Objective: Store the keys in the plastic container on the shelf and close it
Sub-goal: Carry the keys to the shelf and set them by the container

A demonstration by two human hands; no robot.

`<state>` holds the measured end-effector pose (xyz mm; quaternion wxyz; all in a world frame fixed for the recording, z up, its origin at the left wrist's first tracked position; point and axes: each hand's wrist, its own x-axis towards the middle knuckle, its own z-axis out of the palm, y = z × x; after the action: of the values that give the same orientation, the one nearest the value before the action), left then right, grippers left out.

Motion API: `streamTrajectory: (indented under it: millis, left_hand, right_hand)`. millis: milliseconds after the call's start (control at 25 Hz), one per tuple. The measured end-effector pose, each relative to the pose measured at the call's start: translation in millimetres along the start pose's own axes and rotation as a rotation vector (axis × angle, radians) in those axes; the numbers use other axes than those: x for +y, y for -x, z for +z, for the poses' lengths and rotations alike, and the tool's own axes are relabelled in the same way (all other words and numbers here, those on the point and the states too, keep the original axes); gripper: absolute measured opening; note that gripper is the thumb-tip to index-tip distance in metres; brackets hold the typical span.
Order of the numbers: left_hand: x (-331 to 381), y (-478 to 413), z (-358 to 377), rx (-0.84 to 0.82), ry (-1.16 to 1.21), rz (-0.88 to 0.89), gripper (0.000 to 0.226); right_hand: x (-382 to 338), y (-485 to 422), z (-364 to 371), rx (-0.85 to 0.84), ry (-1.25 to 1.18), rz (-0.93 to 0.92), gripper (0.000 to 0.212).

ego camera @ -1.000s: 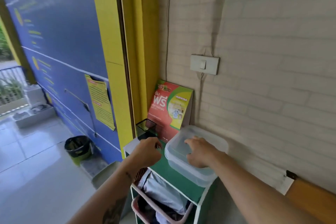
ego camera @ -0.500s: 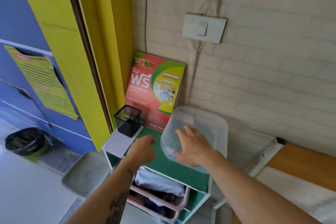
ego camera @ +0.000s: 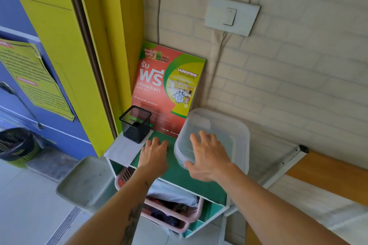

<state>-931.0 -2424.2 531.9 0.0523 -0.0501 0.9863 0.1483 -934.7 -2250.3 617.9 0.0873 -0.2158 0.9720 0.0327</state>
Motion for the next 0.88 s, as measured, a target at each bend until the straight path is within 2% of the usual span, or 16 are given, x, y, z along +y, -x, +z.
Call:
streamTrajectory:
  millis: [200,360,520,600,720,880]
  left_hand:
    - [-2,13,-3,0.097,0.176,-0.062,0.049]
    - [12,29,-9,0.216,0.611,-0.087,0.036]
    - [23,39,-12,0.057,0.92,-0.117,0.036]
    - [21,37,-8,-0.009,1.015,-0.116,0.042]
    - [18,32,-4,-0.044,1.048,-0.116,0.052]
    - [20,30,-11,-0.073,1.133,-0.137,0.05]
  right_hand:
    - [-2,-1,1,0.006,0.019,-0.006,0.072]
    - [2,1,6,0.062,-0.003,-0.006,0.081]
    - [-5,1,14,0.065,0.03,0.047,0.096]
    - [-9,-1,15,0.075,0.055,0.058,0.095]
    - [-10,-4,12,0.081,0.107,0.039,0.09]
    - [-11,-8,8,0.063,0.161,0.011,0.091]
